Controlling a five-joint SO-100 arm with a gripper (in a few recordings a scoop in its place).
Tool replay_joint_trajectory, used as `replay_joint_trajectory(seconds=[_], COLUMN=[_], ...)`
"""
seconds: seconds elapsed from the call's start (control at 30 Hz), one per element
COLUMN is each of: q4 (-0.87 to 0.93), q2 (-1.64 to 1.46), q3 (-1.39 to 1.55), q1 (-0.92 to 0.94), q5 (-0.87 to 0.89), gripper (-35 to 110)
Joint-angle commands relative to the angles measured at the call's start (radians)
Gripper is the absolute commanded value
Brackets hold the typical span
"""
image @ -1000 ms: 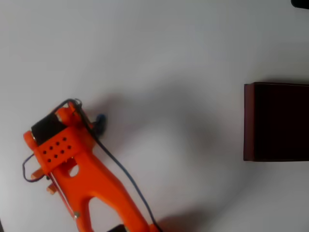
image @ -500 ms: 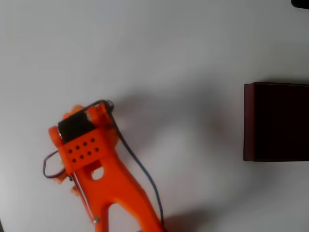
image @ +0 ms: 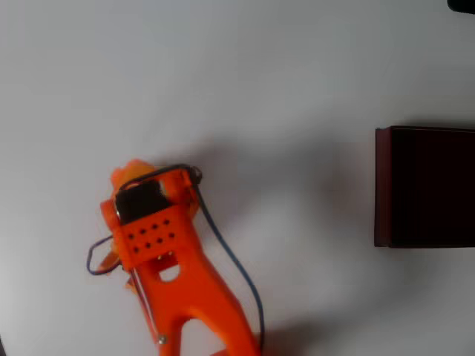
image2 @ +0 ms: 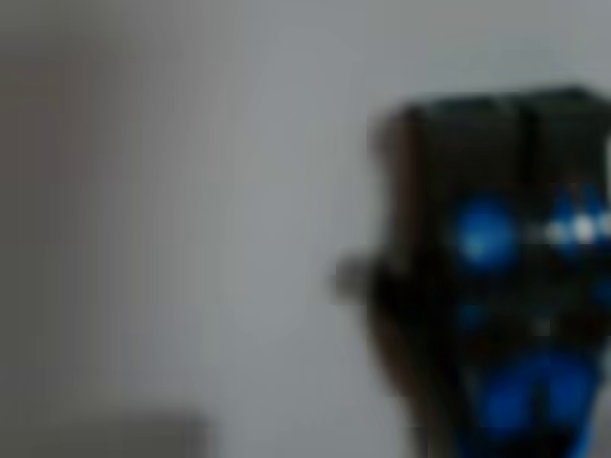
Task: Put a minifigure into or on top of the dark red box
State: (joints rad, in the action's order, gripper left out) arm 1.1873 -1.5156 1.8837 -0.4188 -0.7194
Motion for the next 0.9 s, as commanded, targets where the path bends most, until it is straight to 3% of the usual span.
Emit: replay_joint_trajectory(seconds=[0.0,0.27,0.87], q4=[0.006,0.005,0.097], q2=[0.029,0.129,0.258], q3=[-0.029,-0.092,-0.210], q1=[-0.005,0.005,0.006], q5=[-0.048,-0.054,-0.009], gripper=[35,34,16])
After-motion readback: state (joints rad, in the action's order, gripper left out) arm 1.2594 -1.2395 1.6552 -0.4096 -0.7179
